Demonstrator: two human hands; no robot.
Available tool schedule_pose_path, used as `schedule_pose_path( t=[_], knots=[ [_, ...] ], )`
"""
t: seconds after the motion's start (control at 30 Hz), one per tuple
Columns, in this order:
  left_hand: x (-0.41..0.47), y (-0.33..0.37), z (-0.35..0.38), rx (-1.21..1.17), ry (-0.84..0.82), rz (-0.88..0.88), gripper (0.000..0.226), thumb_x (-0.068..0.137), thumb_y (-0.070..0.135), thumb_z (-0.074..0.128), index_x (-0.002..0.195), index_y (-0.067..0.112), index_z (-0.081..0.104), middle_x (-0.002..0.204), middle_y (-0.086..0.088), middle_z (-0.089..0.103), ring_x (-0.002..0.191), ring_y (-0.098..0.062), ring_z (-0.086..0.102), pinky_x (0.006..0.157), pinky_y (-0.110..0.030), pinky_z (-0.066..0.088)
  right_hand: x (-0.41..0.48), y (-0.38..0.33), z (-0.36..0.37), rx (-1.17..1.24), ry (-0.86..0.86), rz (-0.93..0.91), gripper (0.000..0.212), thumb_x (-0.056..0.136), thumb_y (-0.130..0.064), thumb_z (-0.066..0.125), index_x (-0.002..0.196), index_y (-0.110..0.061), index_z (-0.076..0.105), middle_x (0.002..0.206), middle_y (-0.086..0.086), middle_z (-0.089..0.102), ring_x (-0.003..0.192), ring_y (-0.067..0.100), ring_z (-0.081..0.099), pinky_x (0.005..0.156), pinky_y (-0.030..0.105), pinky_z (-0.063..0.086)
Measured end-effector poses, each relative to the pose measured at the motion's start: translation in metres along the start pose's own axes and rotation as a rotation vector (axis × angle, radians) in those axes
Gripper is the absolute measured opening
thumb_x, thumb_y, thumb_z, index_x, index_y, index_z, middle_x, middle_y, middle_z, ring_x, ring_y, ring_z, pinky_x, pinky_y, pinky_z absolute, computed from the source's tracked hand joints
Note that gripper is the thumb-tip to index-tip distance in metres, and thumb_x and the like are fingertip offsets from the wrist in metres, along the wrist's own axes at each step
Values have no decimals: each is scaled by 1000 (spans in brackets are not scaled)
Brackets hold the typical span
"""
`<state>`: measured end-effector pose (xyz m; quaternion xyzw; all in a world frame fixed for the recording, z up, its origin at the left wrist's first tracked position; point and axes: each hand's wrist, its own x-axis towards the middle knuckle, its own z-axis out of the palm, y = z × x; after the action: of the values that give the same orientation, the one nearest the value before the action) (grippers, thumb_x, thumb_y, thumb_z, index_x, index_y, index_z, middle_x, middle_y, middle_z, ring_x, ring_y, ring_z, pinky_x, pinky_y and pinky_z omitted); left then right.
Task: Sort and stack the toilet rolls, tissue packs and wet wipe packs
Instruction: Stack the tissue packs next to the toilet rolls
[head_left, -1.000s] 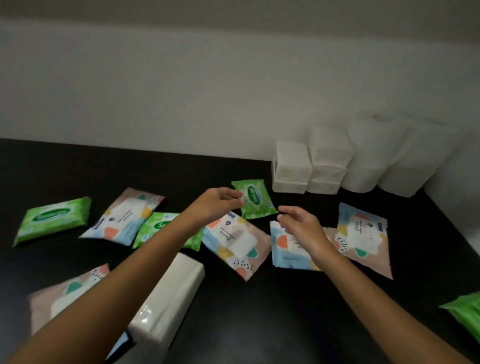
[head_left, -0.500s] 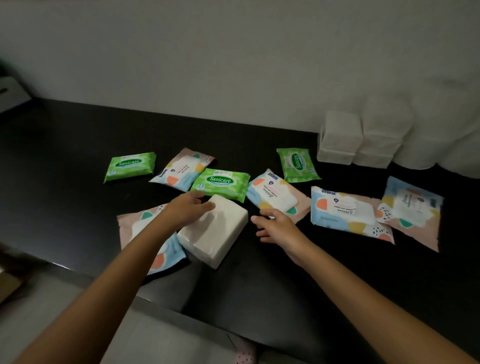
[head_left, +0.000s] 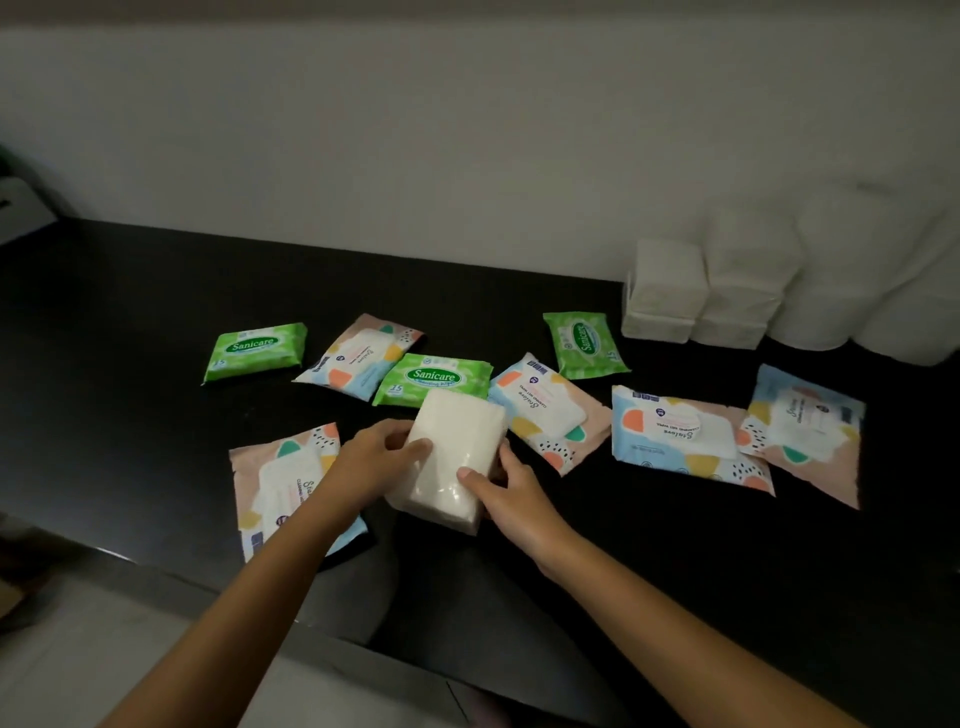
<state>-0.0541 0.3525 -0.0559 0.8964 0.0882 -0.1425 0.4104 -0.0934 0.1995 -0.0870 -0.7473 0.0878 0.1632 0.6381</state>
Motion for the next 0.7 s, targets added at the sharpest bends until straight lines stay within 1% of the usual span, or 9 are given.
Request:
schedule_pose_path(
  t=[0.1, 0.2, 0.3, 0.4, 0.47, 0.53, 0.57, 0.63, 0.7],
  knots=[
    [1, 12, 4, -167, -3, 81, 41, 89, 30, 57, 129, 22, 51, 114, 1, 54, 99, -12, 49, 70, -23, 40, -2, -11, -20, 53, 43, -75, 62, 88, -24, 57, 143, -25, 28, 137, 4, 47, 120, 16, 49, 99, 29, 42],
    [5, 33, 10, -300, -41, 143, 40, 88, 31, 57, 127, 25, 50, 113, 5, 51, 96, -11, 50, 64, -20, 39, 0, -26, -47, 110, 95, -92, 62, 88, -23, 59, 142, -27, 30, 129, -1, 53, 113, 15, 54, 93, 30, 47],
    [12, 56, 20, -397, -90, 192, 42, 88, 31, 57, 128, 31, 47, 115, 6, 48, 94, -9, 51, 64, -21, 42, 5, -40, -73, 128, 203, -90, 63, 85, -26, 63, 140, -27, 34, 127, 2, 53, 111, 20, 57, 83, 30, 53],
    [21, 81, 29, -496, -231, 201, 54, 87, 28, 58, 136, 37, 37, 114, 1, 49, 95, -14, 56, 71, -29, 52, 12, -51, -97, 112, 328, -88, 59, 83, -31, 65, 135, -23, 39, 118, 3, 55, 107, 22, 59, 87, 35, 52],
    [31, 98, 33, -525, -311, 212, 63, 86, 25, 60, 141, 37, 30, 117, -2, 50, 102, -20, 57, 76, -33, 55, 18, -58, -112, 141, 393, -102, 55, 83, -32, 64, 131, -18, 43, 115, 3, 56, 100, 18, 59, 79, 29, 51],
    [43, 117, 35, -561, -371, 228, 67, 86, 24, 61, 143, 35, 28, 112, 0, 53, 100, -20, 59, 69, -29, 56, 24, -67, -129, 192, 455, -134, 48, 84, -29, 64, 126, -12, 48, 111, 6, 59, 90, 14, 60, 69, 22, 50],
    [49, 128, 37, -568, -394, 239, 67, 86, 23, 61, 143, 34, 28, 108, 2, 54, 97, -19, 60, 64, -26, 56, 27, -71, -138, 205, 484, -152, 45, 84, -29, 64, 123, -10, 51, 107, 5, 60, 87, 13, 60, 68, 21, 50],
    [60, 148, 40, -587, -433, 261, 67, 86, 20, 61, 144, 29, 28, 106, 1, 56, 95, -19, 61, 58, -24, 56, 35, -78, -153, 222, 535, -187, 38, 85, -27, 63, 117, -10, 54, 102, 3, 61, 88, 13, 60, 74, 22, 51],
    [74, 168, 45, -659, -473, 261, 65, 87, 15, 59, 144, 22, 29, 119, -8, 57, 103, -28, 61, 69, -31, 58, 44, -86, -166, 223, 585, -212, 33, 86, -26, 61, 115, -11, 54, 108, 6, 60, 94, 17, 59, 84, 29, 51]
  ],
)
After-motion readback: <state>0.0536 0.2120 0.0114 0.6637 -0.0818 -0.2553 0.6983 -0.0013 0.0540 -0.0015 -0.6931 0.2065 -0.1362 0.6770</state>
